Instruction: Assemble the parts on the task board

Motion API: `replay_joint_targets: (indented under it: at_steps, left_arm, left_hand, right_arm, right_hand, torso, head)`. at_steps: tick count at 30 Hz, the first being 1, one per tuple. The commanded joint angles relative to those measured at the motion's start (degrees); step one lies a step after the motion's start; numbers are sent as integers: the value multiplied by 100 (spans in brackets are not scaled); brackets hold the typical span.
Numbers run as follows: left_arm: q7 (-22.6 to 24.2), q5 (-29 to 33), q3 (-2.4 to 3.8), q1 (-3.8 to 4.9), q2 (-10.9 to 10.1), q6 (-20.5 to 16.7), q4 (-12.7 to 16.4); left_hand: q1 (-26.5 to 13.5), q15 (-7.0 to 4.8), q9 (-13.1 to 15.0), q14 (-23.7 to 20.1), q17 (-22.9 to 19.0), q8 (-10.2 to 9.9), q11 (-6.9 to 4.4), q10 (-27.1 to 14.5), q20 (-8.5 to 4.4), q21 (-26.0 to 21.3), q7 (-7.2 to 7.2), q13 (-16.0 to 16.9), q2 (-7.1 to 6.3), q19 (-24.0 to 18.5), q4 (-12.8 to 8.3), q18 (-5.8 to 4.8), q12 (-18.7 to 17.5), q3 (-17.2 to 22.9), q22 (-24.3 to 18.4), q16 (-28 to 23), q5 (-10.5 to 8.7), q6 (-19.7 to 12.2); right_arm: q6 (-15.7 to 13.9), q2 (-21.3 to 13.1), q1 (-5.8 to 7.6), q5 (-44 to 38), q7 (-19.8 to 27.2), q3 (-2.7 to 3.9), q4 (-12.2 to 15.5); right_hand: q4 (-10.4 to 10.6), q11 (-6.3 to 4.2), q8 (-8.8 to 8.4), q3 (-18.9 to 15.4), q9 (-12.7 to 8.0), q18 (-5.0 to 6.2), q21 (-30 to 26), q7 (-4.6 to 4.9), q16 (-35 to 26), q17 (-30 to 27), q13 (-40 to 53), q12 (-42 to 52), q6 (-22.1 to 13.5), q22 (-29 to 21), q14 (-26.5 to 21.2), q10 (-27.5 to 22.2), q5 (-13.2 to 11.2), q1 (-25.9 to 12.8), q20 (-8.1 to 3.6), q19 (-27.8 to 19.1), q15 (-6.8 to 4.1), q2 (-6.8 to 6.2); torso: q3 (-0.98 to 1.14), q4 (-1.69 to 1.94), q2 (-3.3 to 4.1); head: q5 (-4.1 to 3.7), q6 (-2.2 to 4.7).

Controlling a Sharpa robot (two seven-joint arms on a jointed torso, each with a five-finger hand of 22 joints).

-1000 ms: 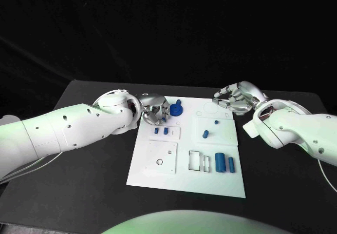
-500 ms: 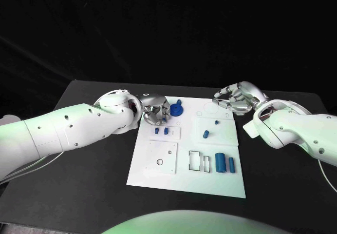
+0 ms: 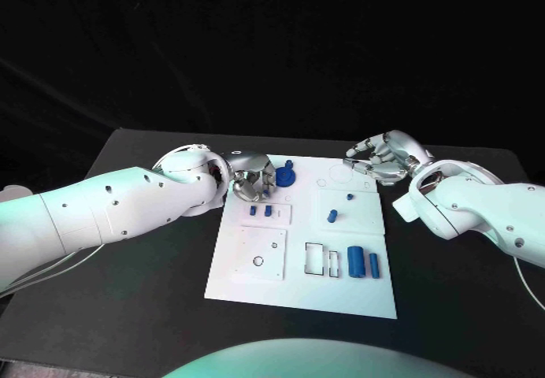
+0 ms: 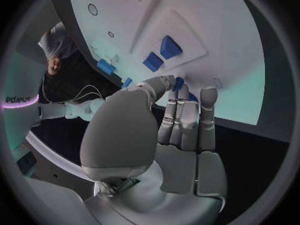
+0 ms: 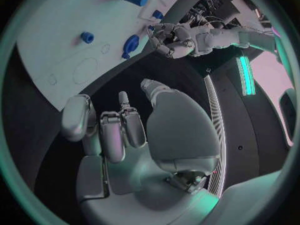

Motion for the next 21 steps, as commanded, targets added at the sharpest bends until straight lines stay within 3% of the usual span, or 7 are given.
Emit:
replay_joint_targets:
  at_steps: [1, 21]
  left_arm:
    - [69, 40, -21, -22, 16, 138, 9]
    - [91, 42, -20, -22, -16, 172, 2]
  left_hand:
    - [-15, 7, 5, 39, 1, -26, -63, 74, 0, -34, 8, -3, 56, 0, 5, -23, -24, -32, -22, -1, -31, 46]
    - [-197, 88, 32, -72, -175, -237, 33, -122, 40, -226, 55, -167, -69, -157, 86, 17, -436, -63, -295, -43, -26, -53]
  right_arm:
    - [4, 5, -5, -16, 42, 1, -3]
    - [-29, 7, -13, -16, 44, 1, -13]
  right_hand:
    - [34, 2, 23, 7, -5, 112, -34, -4, -34, 690, 461, -28, -35, -1, 406, -39, 17, 23, -6, -33, -2, 52]
    - [36, 2, 33, 6, -9, 117, -58, -4, -41, 677, 456, -33, -41, -18, 403, -43, 17, 31, -7, -43, -3, 58]
  torso:
    - [2, 3, 1]
    - [-1, 4, -3]
  head:
    - [-2, 0]
    - [-6, -13]
